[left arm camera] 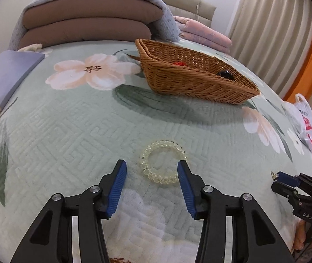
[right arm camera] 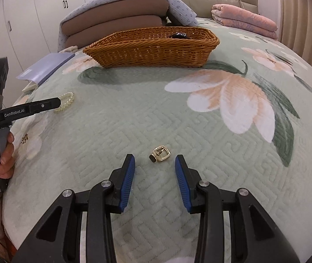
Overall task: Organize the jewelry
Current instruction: 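Grasp the cream coiled bracelet with the left gripper while the right gripper grasps the gold ring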
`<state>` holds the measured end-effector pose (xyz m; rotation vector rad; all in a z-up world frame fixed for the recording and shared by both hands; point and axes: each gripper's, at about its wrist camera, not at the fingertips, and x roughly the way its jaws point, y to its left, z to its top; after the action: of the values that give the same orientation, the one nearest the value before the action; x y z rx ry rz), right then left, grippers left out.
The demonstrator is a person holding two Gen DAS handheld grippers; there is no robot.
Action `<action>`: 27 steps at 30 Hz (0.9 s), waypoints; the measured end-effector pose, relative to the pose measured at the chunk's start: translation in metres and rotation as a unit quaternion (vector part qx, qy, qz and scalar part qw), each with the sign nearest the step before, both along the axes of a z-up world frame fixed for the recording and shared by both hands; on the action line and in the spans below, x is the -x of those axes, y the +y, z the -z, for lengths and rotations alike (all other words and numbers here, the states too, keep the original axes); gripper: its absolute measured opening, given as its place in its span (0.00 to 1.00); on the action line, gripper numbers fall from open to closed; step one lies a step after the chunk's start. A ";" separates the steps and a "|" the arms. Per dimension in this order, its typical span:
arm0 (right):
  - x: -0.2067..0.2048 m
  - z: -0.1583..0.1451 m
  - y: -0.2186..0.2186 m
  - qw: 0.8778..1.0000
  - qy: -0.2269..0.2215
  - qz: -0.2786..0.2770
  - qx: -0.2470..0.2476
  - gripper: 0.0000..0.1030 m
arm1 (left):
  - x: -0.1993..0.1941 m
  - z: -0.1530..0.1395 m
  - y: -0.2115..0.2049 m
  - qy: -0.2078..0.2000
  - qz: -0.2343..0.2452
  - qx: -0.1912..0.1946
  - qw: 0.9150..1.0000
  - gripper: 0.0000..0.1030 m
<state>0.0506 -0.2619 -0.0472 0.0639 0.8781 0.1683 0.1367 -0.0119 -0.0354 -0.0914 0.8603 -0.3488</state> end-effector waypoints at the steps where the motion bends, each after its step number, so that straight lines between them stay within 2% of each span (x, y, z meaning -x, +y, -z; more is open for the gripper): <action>1: -0.002 0.001 0.000 1.000 0.002 0.001 -0.001 0.40 | 0.000 0.000 -0.001 0.000 -0.001 -0.002 1.000 0.48; 7: -0.005 0.002 -0.001 1.000 0.002 0.005 -0.004 0.40 | -0.016 0.002 -0.007 0.012 -0.007 -0.015 1.000 0.48; 11: -0.004 0.002 0.001 1.000 -0.002 0.005 0.004 0.40 | -0.014 0.002 -0.015 0.002 -0.005 -0.043 0.999 0.48; 15: -0.003 0.002 0.003 1.000 -0.006 0.004 0.008 0.40 | -0.013 0.002 -0.015 -0.001 -0.004 -0.046 0.999 0.45; 17: -0.002 0.001 0.004 1.000 -0.008 0.005 0.011 0.38 | -0.013 0.003 -0.016 0.000 -0.006 -0.051 0.999 0.42; 19: -0.001 0.001 0.006 1.000 -0.011 0.002 0.016 0.33 | -0.012 0.003 -0.016 -0.002 -0.005 -0.054 0.999 0.42; 21: 0.000 0.000 0.008 1.000 -0.013 -0.001 0.024 0.30 | -0.012 0.003 -0.017 -0.004 -0.006 -0.056 0.998 0.36; 23: 0.001 0.000 0.011 0.999 -0.016 -0.004 0.031 0.25 | -0.011 0.003 -0.017 -0.006 -0.004 -0.058 0.998 0.21; 25: 0.002 0.000 0.011 0.999 -0.019 -0.003 0.034 0.13 | -0.010 0.002 -0.018 -0.008 -0.003 -0.059 0.998 0.14; 27: 0.002 0.000 0.010 0.999 -0.019 -0.004 0.032 0.12 | -0.009 0.002 -0.017 -0.011 -0.003 -0.056 0.998 0.12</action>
<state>0.0489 -0.2521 -0.0473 -0.0019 0.8449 0.1487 0.1460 -0.0290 -0.0375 0.0147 0.8570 -0.2953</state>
